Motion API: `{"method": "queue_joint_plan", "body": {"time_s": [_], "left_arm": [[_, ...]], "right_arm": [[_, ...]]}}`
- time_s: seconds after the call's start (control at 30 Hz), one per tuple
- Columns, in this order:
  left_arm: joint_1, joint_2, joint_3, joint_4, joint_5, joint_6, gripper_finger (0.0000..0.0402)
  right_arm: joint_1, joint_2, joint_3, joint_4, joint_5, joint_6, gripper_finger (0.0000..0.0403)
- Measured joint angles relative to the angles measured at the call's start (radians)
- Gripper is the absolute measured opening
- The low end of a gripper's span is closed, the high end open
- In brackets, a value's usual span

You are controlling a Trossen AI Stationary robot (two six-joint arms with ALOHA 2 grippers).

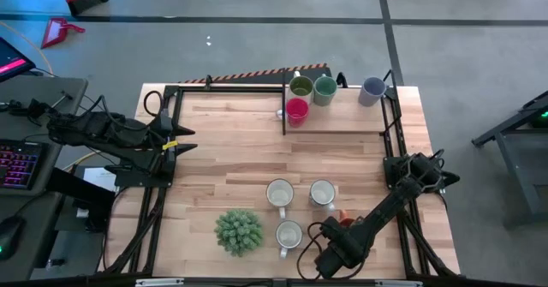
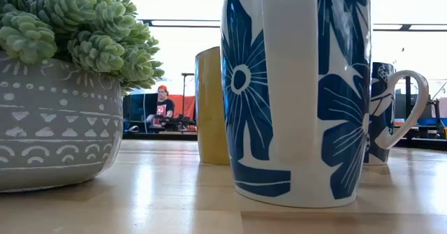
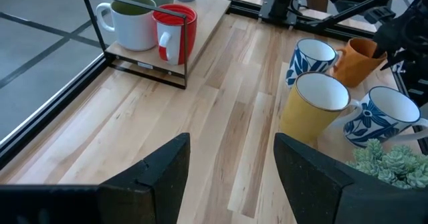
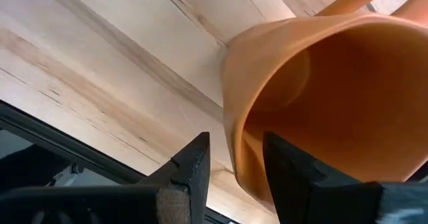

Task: Place coffee mugs
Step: Put the orange mug on the shelf

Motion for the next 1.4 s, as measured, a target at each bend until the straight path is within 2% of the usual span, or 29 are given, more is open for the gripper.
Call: {"method": "queue_joint_plan", "body": {"time_s": [0.43,0.83,1.13,1.27,1.4], "left_arm": [[0.0,0.0,0.0,0.0,0.0,0.0,0.0205],[0.0,0.0,0.0,0.0,0.0,0.0,0.0205],[0.0,0.0,0.0,0.0,0.0,-0.001,0.0205],[0.0,0.0,0.0,0.0,0.0,-0.002,0.0205],[0.0,0.0,0.0,0.0,0.0,-0.003,0.0205]], "right_arm": [[0.0,0.001,0.0,0.005,-0.032,-0.033,0.0114],[0.0,0.001,0.0,0.019,0.021,-0.051,0.0114],[0.0,0.017,-0.001,0.045,0.02,-0.025,0.0113],[-0.003,0.027,-0.001,0.043,0.02,-0.024,0.009],[-0.01,0.044,-0.001,0.041,0.017,-0.019,0.0031]]}}
